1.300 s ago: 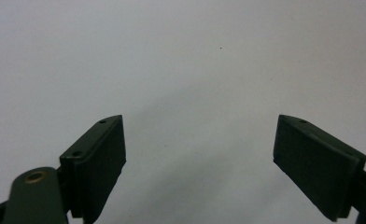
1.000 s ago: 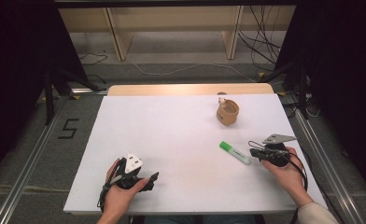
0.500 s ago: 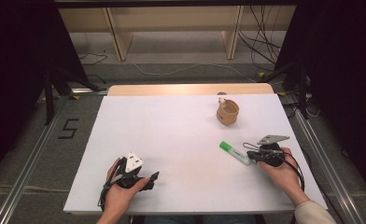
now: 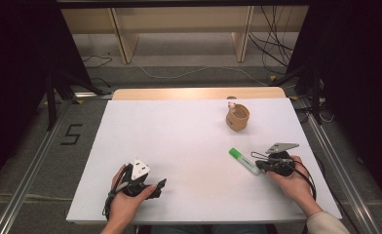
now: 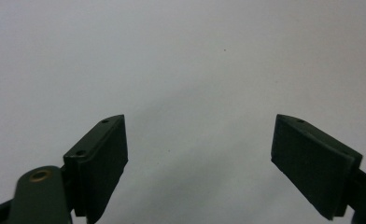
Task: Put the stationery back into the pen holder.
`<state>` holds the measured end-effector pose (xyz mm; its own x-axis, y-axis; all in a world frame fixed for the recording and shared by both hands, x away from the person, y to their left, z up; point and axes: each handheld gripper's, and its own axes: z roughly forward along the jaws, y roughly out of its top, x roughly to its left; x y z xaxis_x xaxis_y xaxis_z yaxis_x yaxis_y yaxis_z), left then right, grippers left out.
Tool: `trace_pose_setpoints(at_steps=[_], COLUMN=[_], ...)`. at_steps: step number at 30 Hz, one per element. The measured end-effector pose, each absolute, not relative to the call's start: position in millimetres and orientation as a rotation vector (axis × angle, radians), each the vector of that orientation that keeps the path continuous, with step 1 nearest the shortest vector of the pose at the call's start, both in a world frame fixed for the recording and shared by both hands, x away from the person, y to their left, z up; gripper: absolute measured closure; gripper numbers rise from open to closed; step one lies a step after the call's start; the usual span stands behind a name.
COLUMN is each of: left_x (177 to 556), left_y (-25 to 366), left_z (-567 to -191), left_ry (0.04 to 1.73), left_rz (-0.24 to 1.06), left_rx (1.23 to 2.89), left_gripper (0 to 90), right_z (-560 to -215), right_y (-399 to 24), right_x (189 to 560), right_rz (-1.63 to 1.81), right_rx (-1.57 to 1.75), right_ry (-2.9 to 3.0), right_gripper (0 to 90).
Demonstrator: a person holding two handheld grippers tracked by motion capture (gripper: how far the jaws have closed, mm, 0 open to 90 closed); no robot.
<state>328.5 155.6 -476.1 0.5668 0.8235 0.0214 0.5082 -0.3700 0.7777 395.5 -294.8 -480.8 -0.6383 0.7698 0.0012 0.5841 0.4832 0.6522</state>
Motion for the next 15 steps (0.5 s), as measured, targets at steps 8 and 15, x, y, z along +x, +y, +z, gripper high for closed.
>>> trace_pose_setpoints(at_steps=[8,15], left_x=[328.6,328.9], left_y=[155.9,155.9], left_z=[-476.5,-476.5], left_ry=[1.066,1.065], left_rz=[0.536,0.535], left_rx=[2.043,2.045], left_gripper=[18.7,18.8], right_z=[-472.7,-461.0], right_y=[-293.3,-283.0], right_x=[396.3,401.1], right_rz=[0.926,0.943], right_rx=[1.169,1.153], right_ry=[2.396,2.405], right_gripper=[76.6,63.9])
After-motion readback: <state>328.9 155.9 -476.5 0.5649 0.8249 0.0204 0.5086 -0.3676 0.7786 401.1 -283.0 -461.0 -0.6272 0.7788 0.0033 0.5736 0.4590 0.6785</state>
